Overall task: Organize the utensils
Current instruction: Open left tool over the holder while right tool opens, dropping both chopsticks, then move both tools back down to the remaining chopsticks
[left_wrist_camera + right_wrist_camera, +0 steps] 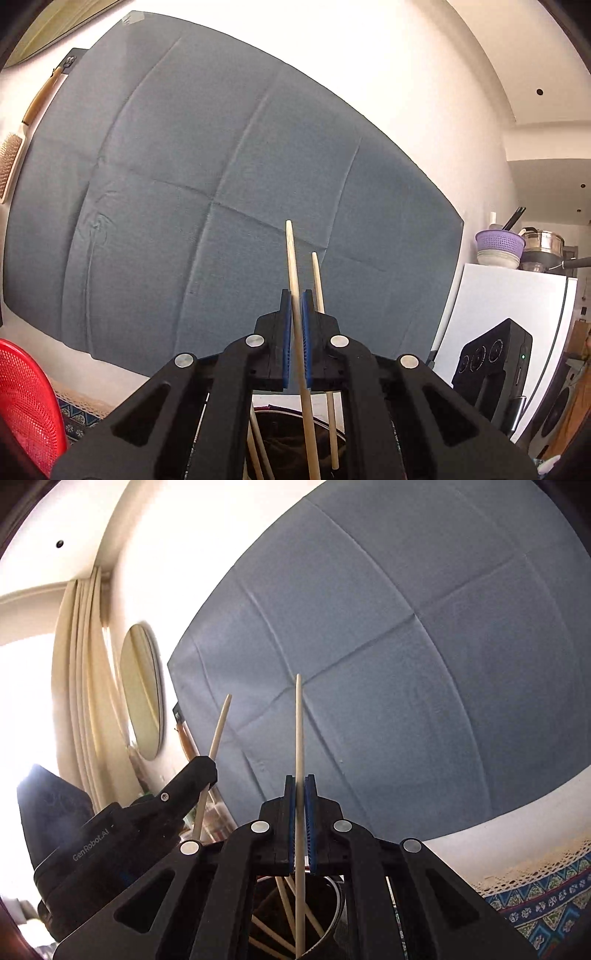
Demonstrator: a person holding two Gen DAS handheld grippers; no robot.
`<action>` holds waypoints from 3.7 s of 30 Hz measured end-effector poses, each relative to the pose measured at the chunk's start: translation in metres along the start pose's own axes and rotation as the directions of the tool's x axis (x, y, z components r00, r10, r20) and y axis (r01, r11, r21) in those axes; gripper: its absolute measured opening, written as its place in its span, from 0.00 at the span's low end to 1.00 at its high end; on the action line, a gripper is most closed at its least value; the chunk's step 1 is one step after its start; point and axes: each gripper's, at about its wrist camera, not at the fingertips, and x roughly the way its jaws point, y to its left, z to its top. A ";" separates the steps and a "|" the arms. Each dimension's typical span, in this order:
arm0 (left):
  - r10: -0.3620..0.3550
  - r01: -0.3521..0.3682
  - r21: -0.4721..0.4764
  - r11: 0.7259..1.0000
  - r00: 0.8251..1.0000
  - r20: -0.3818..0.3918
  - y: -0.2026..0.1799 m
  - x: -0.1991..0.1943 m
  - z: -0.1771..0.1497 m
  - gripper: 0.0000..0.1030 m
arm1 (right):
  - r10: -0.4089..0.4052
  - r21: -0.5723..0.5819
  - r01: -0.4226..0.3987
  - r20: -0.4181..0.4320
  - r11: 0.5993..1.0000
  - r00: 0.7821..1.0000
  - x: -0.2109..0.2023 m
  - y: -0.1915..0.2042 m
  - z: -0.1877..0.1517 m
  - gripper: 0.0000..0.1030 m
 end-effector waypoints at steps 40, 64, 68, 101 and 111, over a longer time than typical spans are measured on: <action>0.100 -0.097 -0.129 0.987 0.995 0.020 0.036 -0.041 0.046 0.91 | -0.063 -0.078 0.062 -0.008 0.995 0.998 -0.016 0.014 0.020 0.83; 0.301 -0.266 0.164 0.950 0.921 -0.247 -0.023 -0.107 0.078 0.94 | -0.352 -0.117 0.335 -0.193 0.935 0.916 -0.068 0.093 0.073 0.89; 0.319 -0.261 0.210 0.942 0.892 -0.321 -0.030 -0.110 0.062 0.94 | -0.372 -0.100 0.359 -0.306 0.928 0.876 -0.070 0.086 0.058 0.90; 0.381 -0.331 0.232 0.915 0.509 -0.772 0.036 -0.110 -0.122 0.94 | -0.410 -0.163 0.452 -0.745 0.877 0.526 -0.093 0.036 -0.149 0.90; 0.400 -0.309 0.279 0.909 0.465 -0.790 0.028 -0.088 -0.136 0.94 | -0.443 -0.264 0.392 -0.748 0.881 0.493 -0.090 0.066 -0.171 0.90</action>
